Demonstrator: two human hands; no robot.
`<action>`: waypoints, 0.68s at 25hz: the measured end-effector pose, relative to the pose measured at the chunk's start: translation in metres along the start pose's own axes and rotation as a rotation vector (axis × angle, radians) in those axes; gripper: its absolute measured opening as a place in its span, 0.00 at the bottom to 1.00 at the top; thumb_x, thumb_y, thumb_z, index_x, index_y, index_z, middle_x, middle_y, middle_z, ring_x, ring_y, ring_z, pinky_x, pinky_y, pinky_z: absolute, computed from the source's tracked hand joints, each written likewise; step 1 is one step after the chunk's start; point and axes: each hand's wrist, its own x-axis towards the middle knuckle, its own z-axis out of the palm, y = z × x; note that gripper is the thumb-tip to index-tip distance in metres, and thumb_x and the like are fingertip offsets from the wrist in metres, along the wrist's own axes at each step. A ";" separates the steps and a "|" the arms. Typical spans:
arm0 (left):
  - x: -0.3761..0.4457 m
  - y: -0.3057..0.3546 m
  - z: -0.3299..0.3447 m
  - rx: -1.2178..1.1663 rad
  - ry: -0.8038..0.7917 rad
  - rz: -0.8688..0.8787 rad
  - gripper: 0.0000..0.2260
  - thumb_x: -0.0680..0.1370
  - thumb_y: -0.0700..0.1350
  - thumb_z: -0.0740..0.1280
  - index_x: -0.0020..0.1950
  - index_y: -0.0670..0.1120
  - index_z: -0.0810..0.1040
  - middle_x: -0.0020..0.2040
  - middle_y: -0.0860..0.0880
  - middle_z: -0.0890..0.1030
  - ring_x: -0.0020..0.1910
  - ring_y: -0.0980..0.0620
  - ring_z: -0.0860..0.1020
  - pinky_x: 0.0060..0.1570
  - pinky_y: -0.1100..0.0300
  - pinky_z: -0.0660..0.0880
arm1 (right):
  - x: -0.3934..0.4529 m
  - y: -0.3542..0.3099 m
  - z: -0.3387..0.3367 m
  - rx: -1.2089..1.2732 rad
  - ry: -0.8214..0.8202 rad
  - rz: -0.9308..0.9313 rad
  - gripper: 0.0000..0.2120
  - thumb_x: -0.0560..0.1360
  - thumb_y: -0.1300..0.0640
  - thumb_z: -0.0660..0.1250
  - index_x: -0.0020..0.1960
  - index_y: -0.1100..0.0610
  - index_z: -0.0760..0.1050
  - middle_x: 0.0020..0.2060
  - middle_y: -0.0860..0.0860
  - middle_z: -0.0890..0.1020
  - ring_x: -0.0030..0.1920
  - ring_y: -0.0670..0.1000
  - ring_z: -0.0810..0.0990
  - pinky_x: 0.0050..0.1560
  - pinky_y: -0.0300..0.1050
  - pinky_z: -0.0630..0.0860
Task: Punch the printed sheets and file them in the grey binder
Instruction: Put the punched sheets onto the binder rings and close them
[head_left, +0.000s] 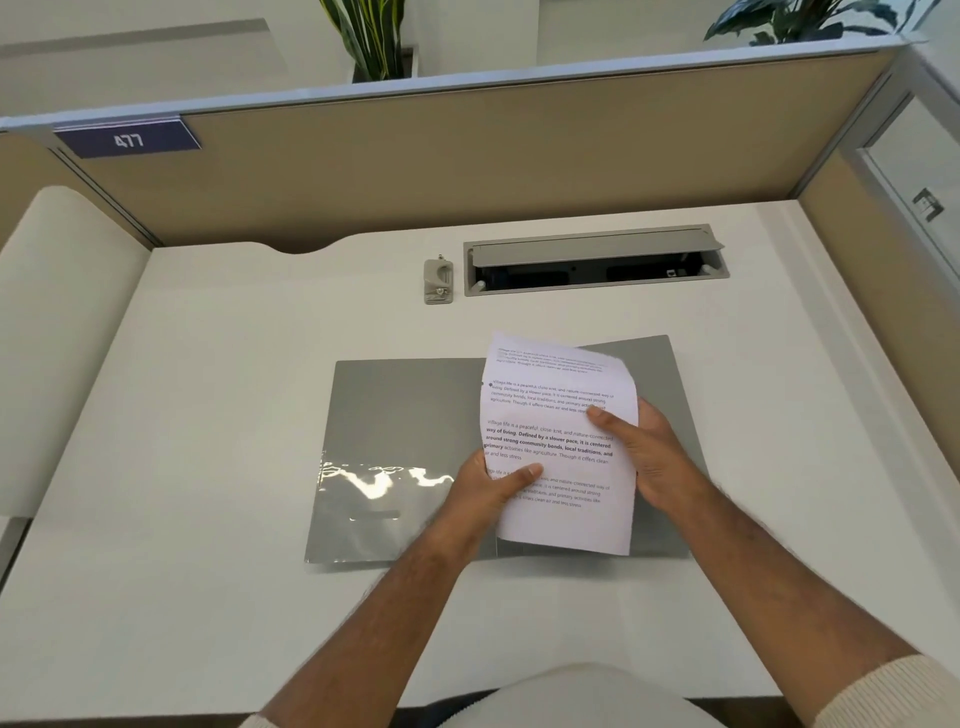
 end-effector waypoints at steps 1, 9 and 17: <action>0.002 -0.004 -0.001 0.037 0.010 -0.025 0.22 0.74 0.47 0.81 0.66 0.46 0.80 0.60 0.49 0.88 0.59 0.49 0.86 0.63 0.49 0.82 | 0.001 0.000 -0.003 -0.052 0.023 -0.026 0.18 0.76 0.63 0.74 0.66 0.59 0.78 0.59 0.58 0.86 0.59 0.60 0.85 0.60 0.58 0.81; 0.022 -0.023 -0.012 0.343 0.122 -0.049 0.17 0.80 0.44 0.75 0.66 0.47 0.76 0.58 0.51 0.79 0.56 0.56 0.79 0.46 0.69 0.74 | 0.006 0.004 -0.038 -0.337 0.211 -0.063 0.20 0.74 0.58 0.78 0.63 0.49 0.79 0.55 0.48 0.87 0.55 0.52 0.87 0.60 0.60 0.82; 0.053 -0.026 -0.014 0.527 0.154 0.052 0.10 0.80 0.46 0.73 0.62 0.50 0.82 0.60 0.51 0.82 0.58 0.53 0.80 0.65 0.54 0.78 | 0.009 0.000 -0.039 -0.404 0.228 -0.092 0.20 0.74 0.58 0.78 0.64 0.50 0.79 0.55 0.47 0.87 0.54 0.50 0.87 0.58 0.55 0.83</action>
